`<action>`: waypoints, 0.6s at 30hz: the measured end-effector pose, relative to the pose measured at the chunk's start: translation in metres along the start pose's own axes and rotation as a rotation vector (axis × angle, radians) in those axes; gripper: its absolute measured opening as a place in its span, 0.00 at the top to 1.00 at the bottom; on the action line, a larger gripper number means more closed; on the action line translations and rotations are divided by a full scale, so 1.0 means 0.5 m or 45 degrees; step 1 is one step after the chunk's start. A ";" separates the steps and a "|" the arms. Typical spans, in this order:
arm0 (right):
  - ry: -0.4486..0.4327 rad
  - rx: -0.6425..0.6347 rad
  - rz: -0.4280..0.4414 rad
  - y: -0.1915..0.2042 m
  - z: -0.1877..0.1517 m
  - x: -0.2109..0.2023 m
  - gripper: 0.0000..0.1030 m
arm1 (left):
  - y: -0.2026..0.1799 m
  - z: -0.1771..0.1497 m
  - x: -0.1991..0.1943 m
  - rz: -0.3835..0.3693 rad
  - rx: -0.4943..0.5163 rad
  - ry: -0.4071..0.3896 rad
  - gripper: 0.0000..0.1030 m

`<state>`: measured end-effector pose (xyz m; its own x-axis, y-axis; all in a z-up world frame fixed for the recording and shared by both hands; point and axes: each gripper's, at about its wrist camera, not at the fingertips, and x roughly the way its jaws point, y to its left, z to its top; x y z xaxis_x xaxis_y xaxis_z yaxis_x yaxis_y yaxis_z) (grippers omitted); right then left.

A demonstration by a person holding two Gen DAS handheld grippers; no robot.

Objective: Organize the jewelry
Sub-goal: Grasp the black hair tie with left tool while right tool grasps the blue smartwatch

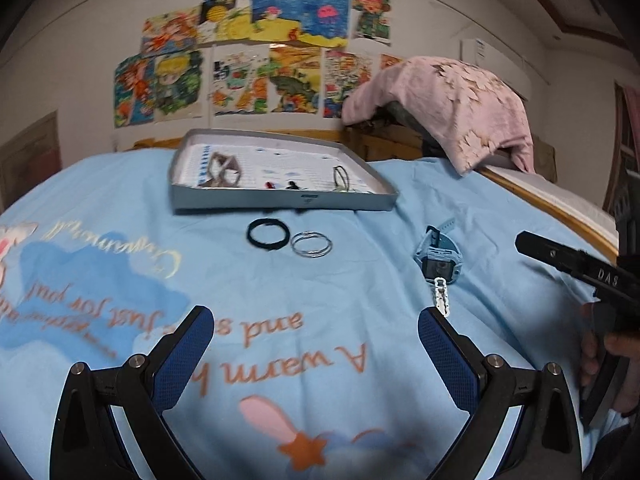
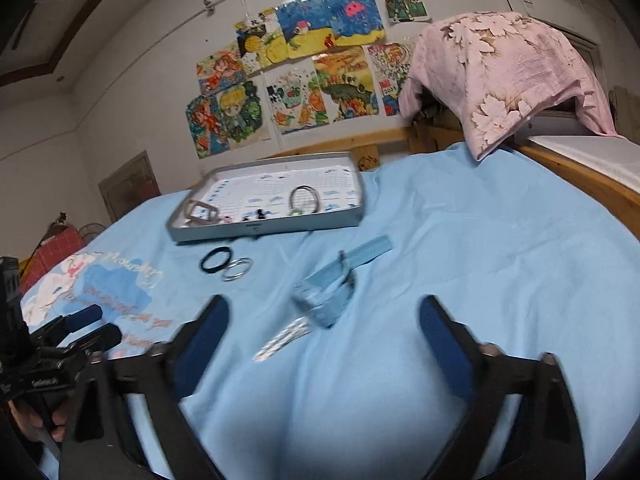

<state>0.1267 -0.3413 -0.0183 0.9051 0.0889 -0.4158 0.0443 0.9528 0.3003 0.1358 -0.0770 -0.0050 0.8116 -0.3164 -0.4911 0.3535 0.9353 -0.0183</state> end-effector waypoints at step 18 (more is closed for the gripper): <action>0.224 -0.069 0.032 0.053 -0.017 0.182 0.44 | 0.145 0.071 0.214 0.034 -0.350 0.138 0.33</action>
<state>0.2067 -0.3052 -0.0556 0.8174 0.1575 -0.5542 -0.0042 0.9635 0.2676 0.2646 -0.0488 -0.0282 0.7592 -0.2864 -0.5844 0.1819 0.9556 -0.2320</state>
